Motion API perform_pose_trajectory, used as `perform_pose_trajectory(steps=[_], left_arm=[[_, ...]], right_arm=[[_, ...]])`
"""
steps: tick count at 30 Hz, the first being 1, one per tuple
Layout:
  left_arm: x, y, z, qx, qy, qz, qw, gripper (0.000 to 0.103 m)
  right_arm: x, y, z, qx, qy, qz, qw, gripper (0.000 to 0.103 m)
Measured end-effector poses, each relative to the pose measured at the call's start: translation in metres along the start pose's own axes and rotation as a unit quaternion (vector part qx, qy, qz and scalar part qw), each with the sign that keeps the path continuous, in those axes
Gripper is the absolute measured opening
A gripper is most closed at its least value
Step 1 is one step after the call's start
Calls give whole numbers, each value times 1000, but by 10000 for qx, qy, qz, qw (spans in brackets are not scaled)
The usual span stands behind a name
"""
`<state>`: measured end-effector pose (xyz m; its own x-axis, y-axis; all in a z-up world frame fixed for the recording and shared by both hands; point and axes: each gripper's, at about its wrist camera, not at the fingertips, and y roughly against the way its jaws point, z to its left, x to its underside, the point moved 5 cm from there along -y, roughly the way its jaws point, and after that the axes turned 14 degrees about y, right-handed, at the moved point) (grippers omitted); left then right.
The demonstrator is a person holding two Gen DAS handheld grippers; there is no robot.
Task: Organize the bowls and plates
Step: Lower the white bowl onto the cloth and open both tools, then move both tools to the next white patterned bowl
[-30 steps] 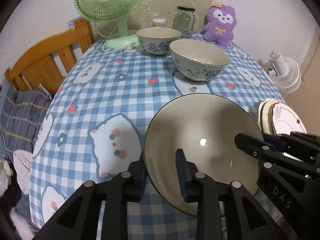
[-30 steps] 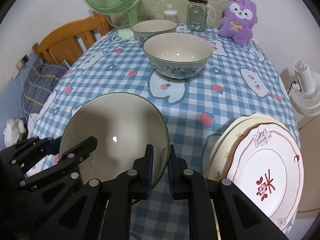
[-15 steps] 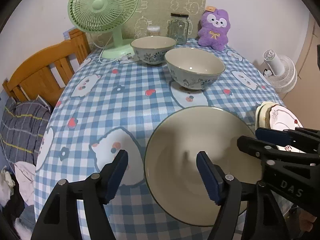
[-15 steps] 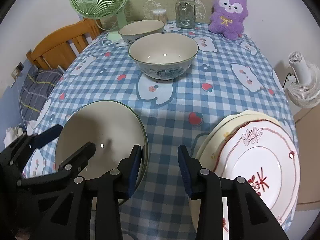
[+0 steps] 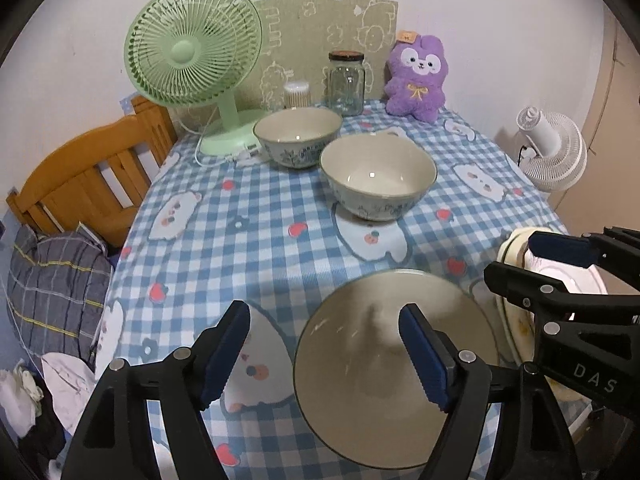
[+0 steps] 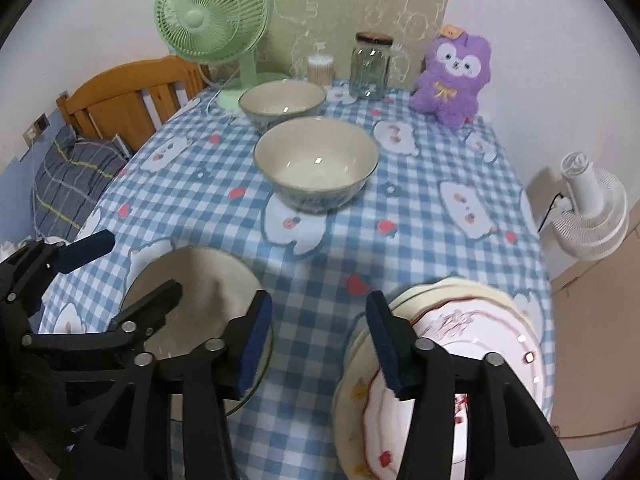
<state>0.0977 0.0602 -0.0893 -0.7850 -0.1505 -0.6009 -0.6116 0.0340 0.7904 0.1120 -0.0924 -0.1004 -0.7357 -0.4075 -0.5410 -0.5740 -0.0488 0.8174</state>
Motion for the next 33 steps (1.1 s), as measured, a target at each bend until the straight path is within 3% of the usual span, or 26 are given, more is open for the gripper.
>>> perform_pose_trajectory(steps=[6, 21, 28, 33], left_arm=[[-15, 2, -4, -33, -17, -19, 10000, 79], [-63, -9, -17, 61, 137, -108, 9998, 79], [-85, -23, -26, 259, 68, -135, 9995, 79], [-99, -46, -26, 120, 63, -16, 9999, 79]], right_arm=[[-15, 14, -10, 131, 65, -222, 9996, 67], [-48, 12, -43, 292, 138, -331, 9989, 68], [-60, -12, -61, -144, -118, -185, 9997, 68], [-70, -31, -68, -338, -83, -219, 9992, 68]])
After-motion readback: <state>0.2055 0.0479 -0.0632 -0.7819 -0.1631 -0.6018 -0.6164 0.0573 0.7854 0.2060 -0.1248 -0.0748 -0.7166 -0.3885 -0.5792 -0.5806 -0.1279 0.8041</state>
